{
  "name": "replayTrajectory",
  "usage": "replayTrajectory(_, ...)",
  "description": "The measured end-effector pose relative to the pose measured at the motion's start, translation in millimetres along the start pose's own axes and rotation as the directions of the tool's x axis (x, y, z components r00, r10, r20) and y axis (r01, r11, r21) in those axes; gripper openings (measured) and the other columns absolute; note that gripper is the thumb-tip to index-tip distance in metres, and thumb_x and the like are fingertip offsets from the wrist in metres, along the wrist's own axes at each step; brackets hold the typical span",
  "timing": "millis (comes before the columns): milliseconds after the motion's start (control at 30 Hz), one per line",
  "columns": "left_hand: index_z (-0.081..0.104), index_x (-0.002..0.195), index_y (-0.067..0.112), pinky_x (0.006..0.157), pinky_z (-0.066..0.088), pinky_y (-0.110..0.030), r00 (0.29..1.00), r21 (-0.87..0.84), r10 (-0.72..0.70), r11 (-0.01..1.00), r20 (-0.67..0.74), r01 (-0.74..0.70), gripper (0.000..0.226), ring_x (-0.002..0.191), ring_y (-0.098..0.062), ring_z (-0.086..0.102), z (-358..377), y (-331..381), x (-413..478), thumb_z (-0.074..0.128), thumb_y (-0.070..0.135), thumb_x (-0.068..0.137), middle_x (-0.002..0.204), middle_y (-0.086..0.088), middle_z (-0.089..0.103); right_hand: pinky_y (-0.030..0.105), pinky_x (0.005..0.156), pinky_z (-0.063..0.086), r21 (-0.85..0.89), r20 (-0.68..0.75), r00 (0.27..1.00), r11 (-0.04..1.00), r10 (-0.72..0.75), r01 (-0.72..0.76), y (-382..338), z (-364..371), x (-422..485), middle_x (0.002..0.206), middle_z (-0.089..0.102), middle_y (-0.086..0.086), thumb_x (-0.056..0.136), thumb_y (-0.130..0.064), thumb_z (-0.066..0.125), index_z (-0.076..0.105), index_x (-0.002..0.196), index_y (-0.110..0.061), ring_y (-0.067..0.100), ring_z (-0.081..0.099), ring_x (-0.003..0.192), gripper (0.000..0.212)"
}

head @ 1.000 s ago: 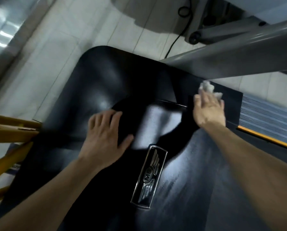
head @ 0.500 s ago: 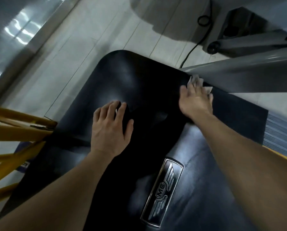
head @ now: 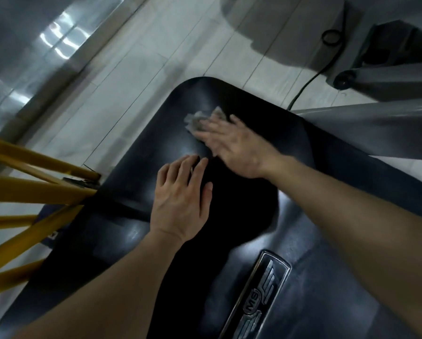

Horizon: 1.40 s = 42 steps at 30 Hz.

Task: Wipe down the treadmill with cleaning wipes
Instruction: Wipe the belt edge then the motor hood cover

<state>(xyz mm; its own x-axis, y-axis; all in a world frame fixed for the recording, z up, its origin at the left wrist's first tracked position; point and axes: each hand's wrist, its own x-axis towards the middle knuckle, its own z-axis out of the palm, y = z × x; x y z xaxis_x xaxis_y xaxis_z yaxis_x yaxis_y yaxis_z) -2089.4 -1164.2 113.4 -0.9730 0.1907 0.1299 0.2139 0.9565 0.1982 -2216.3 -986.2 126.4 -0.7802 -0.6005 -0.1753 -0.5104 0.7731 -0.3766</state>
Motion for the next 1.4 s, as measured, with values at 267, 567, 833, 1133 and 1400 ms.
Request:
replayTrajectory(267, 0.054, 0.149, 0.006, 0.123, 0.032, -0.054, 0.977, 0.044, -0.21, 0.977, 0.027, 0.209, 0.067, 0.145, -0.033, 0.047, -2, 5, -1, 0.052, 0.053, 0.101, 0.154, -0.013, 0.053, 0.038, 0.131, 0.007, 0.0, 0.026, 0.999, 0.999, -0.04, 0.04, 5, -2, 44, 0.176, 0.024, 0.0, 0.106, -0.045, 0.012, 0.032, 0.167, -0.027, 0.015, 0.014, 0.162, 0.067)
replayTrajectory(567, 0.054, 0.15, 0.006, 0.123, 0.032, -0.055, 0.978, 0.074, -0.199, 0.978, 0.068, 0.194, 0.069, 0.148, -0.032, 0.045, -5, 3, 1, 0.049, 0.054, 0.102, 0.156, -0.013, 0.052, 0.044, 0.131, 0.002, -0.068, 0.062, 0.996, 0.995, -0.068, 0.073, -8, -2, 65, 0.178, 0.016, -0.005, 0.105, -0.049, 0.011, 0.021, 0.169, -0.033, 0.022, 0.012, 0.164, 0.067)
replayTrajectory(833, 0.055, 0.148, 0.003, 0.122, 0.033, -0.055, 0.992, 0.055, -0.121, 0.991, 0.038, 0.119, 0.062, 0.146, -0.036, 0.047, -7, 4, 2, 0.051, 0.046, 0.104, 0.154, -0.017, 0.053, 0.048, 0.133, 0.008, 0.048, -0.137, 0.965, 0.975, 0.222, -0.218, 0, 11, 7, 0.174, 0.029, 0.006, 0.106, -0.05, 0.02, 0.031, 0.168, -0.021, 0.027, 0.02, 0.162, 0.068)
replayTrajectory(1133, 0.052, 0.159, 0.017, 0.123, 0.033, -0.053, 0.99, 0.043, 0.141, 0.989, -0.001, -0.141, 0.05, 0.151, -0.035, 0.045, -3, 1, 1, 0.044, 0.029, 0.112, 0.162, -0.014, 0.049, 0.054, 0.132, 0.008, 0.152, -0.223, 0.768, 0.8, 0.6, -0.581, 36, 19, -33, 0.172, 0.033, 0.009, 0.101, -0.059, 0.007, 0.032, 0.166, -0.018, 0.036, 0.027, 0.159, 0.081)
replayTrajectory(1400, 0.05, 0.162, 0.024, 0.122, 0.033, -0.055, 0.977, 0.076, 0.215, 0.974, -0.006, -0.214, 0.053, 0.15, -0.039, 0.045, -2, 0, -2, 0.045, 0.021, 0.109, 0.164, -0.016, 0.047, 0.051, 0.129, 0.019, 0.166, -0.286, 0.583, 0.639, 0.76, -0.752, 83, 23, -169, 0.174, 0.03, -0.006, 0.105, -0.054, 0.01, 0.039, 0.164, -0.029, 0.022, 0.026, 0.161, 0.07)
